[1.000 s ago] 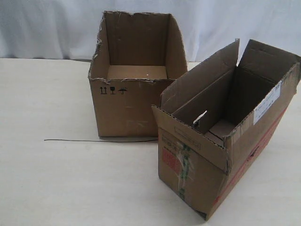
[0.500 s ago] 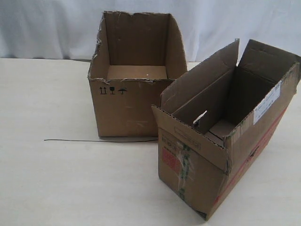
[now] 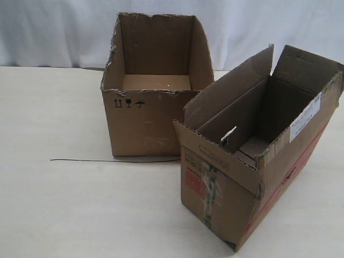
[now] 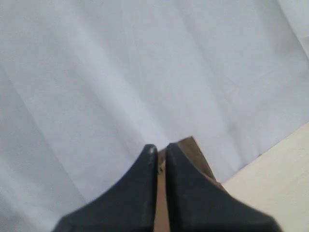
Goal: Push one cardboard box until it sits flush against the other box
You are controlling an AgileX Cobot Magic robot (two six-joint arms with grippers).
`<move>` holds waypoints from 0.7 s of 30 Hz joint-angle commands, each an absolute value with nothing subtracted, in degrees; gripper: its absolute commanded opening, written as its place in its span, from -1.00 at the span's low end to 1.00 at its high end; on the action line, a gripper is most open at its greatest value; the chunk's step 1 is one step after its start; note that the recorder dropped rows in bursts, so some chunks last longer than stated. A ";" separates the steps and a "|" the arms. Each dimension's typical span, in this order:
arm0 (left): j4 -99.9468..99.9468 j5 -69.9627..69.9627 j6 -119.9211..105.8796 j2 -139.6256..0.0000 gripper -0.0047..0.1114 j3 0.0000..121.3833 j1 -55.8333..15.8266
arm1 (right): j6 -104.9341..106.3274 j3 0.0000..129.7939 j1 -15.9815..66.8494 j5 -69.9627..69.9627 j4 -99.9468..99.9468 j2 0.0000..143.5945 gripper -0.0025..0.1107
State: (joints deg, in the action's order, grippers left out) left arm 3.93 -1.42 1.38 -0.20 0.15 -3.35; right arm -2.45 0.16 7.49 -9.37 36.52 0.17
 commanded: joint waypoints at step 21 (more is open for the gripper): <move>3.86 -0.88 1.80 0.00 -0.92 0.00 -3.34 | -9.15 0.09 7.47 -20.99 56.90 0.00 -0.87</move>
State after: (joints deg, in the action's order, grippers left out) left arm 3.93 -1.42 1.38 -0.20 0.15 -3.35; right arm -10.26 0.16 7.49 -21.06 56.12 0.17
